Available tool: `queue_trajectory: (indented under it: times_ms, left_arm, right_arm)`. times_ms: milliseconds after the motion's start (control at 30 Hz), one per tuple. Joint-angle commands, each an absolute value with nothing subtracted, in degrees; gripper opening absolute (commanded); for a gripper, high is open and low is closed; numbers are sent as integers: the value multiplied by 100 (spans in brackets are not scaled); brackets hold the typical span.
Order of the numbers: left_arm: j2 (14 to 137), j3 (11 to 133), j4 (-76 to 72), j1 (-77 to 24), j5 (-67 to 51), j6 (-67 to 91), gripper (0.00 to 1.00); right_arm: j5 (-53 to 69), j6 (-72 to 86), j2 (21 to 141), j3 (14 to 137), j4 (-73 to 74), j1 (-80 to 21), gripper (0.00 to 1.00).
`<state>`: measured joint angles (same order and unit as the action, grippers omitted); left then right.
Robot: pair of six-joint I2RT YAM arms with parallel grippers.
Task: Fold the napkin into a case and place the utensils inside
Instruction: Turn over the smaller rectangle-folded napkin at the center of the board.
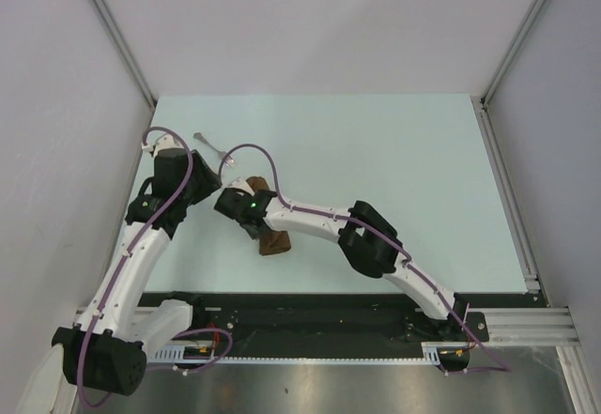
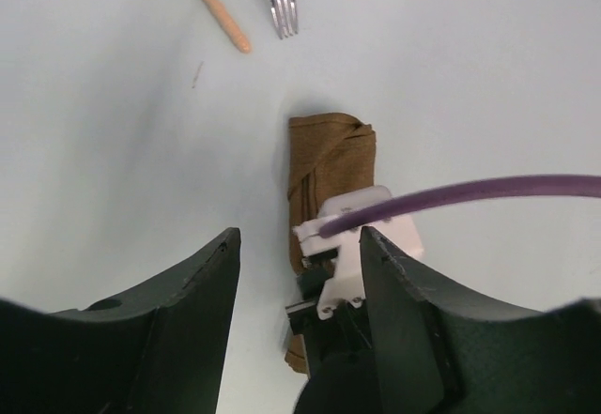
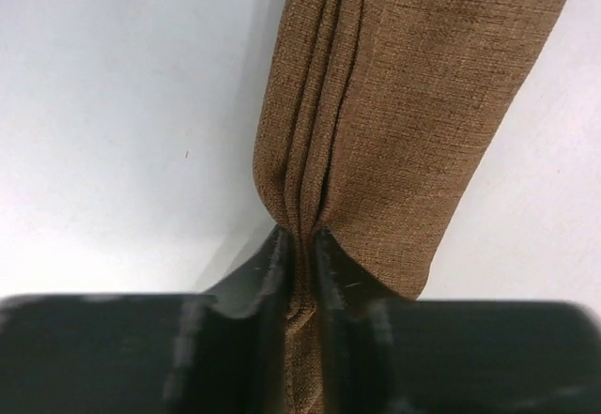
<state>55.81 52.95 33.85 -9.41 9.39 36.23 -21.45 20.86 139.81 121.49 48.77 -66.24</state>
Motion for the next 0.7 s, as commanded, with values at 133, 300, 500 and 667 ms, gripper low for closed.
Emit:
queue_trajectory:
  times_ms: [133,300,500,667]
  left_arm:
    - [5414,5493,3498,-703,1389,3779,61]
    - [5484,5441,3393,-624,1283,3762,61]
    - [5721,5493,3217,-606,932,3569,59]
    - [5915,5441,2936,-606,431,3393,55]
  right_arm:
    - [-514,2153,12579,10428,3579,-6452,2]
    - [1575,2749,11392,9283,2182,-5733,1]
    - [3810,4050,10776,7323,-568,-4897,1]
    - [4570,5245,10793,6128,-2932,-4386,1]
